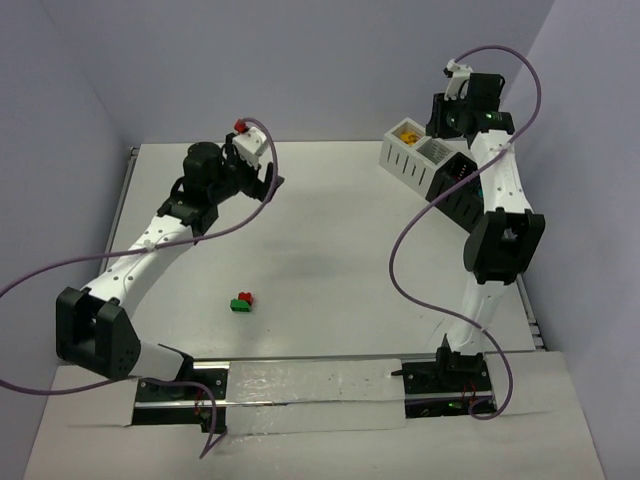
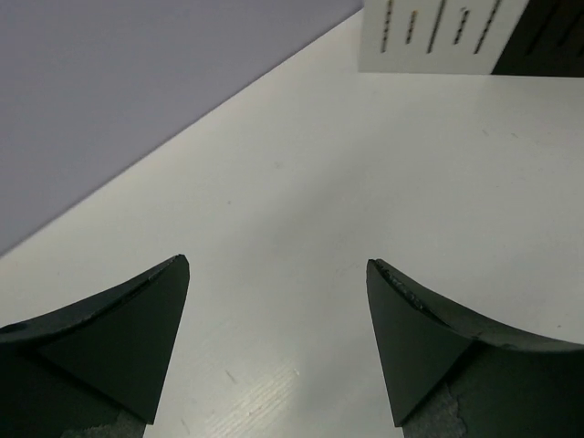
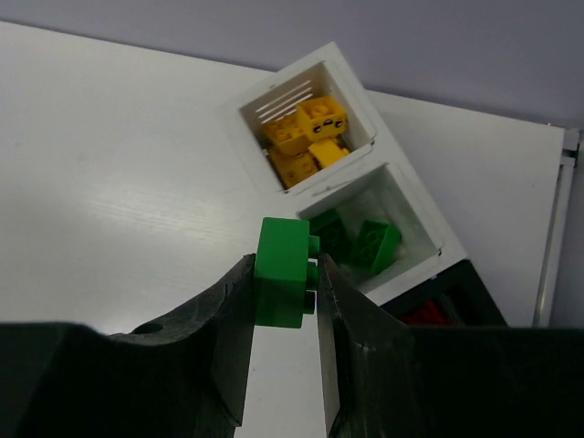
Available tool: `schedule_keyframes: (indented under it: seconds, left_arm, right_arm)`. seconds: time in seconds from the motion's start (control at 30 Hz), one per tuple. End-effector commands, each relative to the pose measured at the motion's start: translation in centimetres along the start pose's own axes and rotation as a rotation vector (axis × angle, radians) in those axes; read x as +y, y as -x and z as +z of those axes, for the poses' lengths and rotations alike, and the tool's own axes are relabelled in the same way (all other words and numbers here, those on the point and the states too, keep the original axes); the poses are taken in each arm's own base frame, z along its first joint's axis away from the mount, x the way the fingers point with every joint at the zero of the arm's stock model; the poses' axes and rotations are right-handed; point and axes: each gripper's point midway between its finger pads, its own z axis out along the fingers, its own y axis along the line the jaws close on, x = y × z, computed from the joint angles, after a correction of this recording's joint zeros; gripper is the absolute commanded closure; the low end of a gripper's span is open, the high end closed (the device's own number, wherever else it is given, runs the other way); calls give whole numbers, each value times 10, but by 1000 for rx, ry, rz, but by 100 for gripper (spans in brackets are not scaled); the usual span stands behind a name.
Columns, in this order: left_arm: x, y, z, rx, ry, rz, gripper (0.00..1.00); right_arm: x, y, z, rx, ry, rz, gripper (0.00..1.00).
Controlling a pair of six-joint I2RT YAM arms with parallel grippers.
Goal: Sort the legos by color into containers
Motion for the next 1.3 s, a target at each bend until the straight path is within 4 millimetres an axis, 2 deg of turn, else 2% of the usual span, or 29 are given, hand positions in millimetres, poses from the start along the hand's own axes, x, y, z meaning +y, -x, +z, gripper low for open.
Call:
schedule_keyframes:
  seconds: [0.0, 0.07, 0.13, 0.23, 0.3, 0.37, 0.4, 0.43, 0.47, 0.53, 0.57, 0.6, 0.63, 0.8, 0.87, 0.93, 1.07, 1.17, 1.27]
  left_arm:
    - [30, -20, -3, 127, 89, -164, 12]
    - [44, -28, -3, 169, 143, -170, 11]
    - [51, -35, -5, 197, 161, -184, 10]
    - [56, -45, -10, 217, 167, -213, 9]
    - [57, -52, -13, 238, 166, -222, 1]
    - [58, -58, -15, 255, 164, -225, 1]
    - [58, -64, -16, 267, 162, -224, 1]
    - [57, -66, -17, 275, 153, -225, 1]
    - [57, -69, -18, 285, 148, -223, 1]
    - [54, -79, -21, 319, 123, -206, 1]
    - [51, -88, -25, 350, 95, -185, 1]
    - [46, -93, -29, 365, 61, -168, 1]
    - [40, -100, -34, 381, 21, -146, 1]
    - [-8, -134, -72, 453, -260, 24, 4]
    - [-34, -150, -95, 456, -428, 149, 5]
    - [-53, -165, -116, 497, -525, 158, 6]
    - [-73, -186, -139, 533, -630, 172, 8]
    - [-82, -206, -155, 550, -643, 207, 9]
    - [-84, -225, -163, 561, -618, 252, 9]
  right_arm:
    - [-33, 17, 34, -53, -137, -79, 100]
    - [-41, 12, 47, -45, -161, -77, 100]
    - [-46, 8, 56, -37, -175, -78, 100]
    - [-51, -3, 67, -14, -186, -78, 100]
    - [-53, -13, 72, 7, -191, -74, 100]
    - [-53, -20, 74, 21, -190, -75, 99]
    - [-54, -23, 75, 26, -190, -75, 95]
    - [-53, -26, 76, 32, -189, -73, 83]
    - [-53, -28, 77, 38, -187, -71, 77]
    - [-53, -29, 76, 40, -188, -67, 47]
    - [-52, -28, 74, 40, -189, -64, 35]
    - [-51, -27, 72, 39, -187, -62, 29]
    - [-51, -26, 70, 37, -186, -61, 23]
    - [-44, -16, 52, 22, -177, -56, 17]
    - [-33, -2, 35, -8, -150, -51, 16]
    - [-21, 7, 21, -25, -123, -52, 16]
    - [7, 20, -10, -47, -71, -77, 11]
    - [29, 18, -32, -48, -32, -96, 8]
    - [45, 13, -46, -42, 0, -105, 5]
